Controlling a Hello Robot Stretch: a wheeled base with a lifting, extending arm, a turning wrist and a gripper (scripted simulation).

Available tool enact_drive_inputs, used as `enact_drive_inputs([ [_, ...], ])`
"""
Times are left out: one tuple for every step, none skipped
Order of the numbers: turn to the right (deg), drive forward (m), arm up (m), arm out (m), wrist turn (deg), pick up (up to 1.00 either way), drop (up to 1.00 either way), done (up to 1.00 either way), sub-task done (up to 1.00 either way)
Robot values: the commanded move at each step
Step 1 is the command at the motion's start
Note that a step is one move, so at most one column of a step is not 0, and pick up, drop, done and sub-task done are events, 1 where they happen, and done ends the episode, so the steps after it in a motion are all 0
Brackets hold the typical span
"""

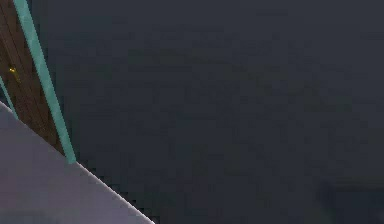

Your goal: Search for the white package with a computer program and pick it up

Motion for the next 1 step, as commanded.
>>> enact_drive_inputs([
  [0.0, 0.0, -0.3, 0.0, 0.0, 0.0, 0.0, 0.0, 0.0],
])
